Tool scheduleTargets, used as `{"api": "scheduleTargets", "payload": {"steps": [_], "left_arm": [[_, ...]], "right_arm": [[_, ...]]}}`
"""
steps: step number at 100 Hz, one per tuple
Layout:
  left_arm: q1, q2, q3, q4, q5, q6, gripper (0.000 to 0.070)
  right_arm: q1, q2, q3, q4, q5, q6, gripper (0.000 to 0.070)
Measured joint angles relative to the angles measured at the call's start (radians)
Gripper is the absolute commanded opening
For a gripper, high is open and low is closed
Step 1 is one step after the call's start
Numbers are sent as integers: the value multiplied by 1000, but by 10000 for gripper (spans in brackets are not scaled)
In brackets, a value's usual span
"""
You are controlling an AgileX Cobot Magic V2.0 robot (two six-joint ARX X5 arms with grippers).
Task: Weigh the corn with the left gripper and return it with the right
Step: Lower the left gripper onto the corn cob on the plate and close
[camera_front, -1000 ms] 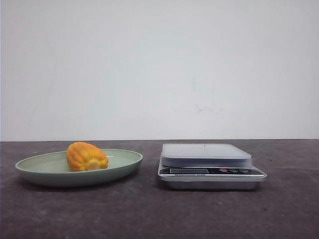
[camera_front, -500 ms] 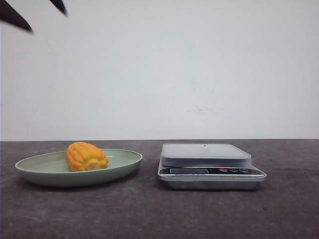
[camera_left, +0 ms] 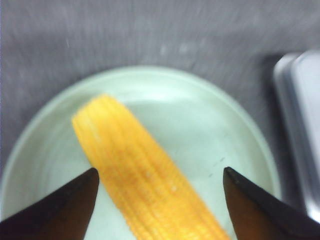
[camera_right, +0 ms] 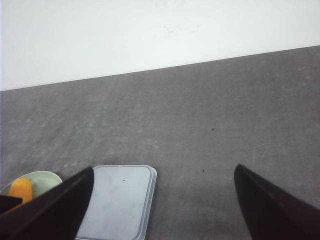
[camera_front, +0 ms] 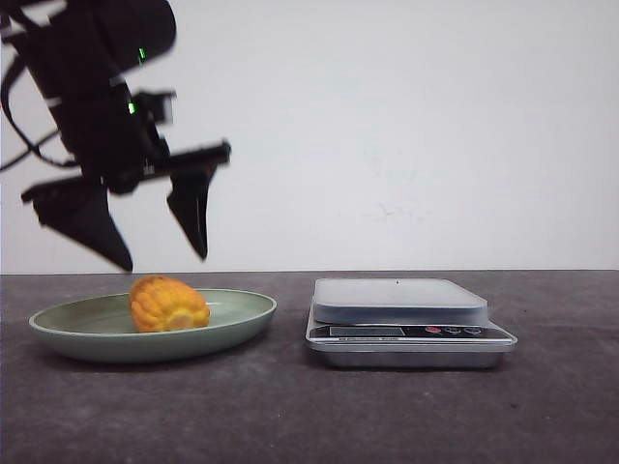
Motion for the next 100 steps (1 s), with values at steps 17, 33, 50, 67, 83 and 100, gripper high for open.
{"api": "scheduleTargets", "payload": {"steps": [17,33,50,67,83,100], "left_arm": [[-16,31,0,-35,-15,-11,473],[-26,31,0,-48,-21,-15,382],[-37,33,0,-77,-21,-29,382],[-40,33,0,-75,-21,-33,0],[-41,33,0,-71,-21,-33,6],[-41,-9,0,-96,-18,-33,6]], "right_arm": [[0,0,0,0,-2,-10,569],[0,0,1,0,-7,-10,568],[1,0,3,0,-18,-10,568],[1,0,3,0,-18,-10,567],[1,0,3,0,-18,-10,567],[1,0,3,0,-18,-10,567]]}}
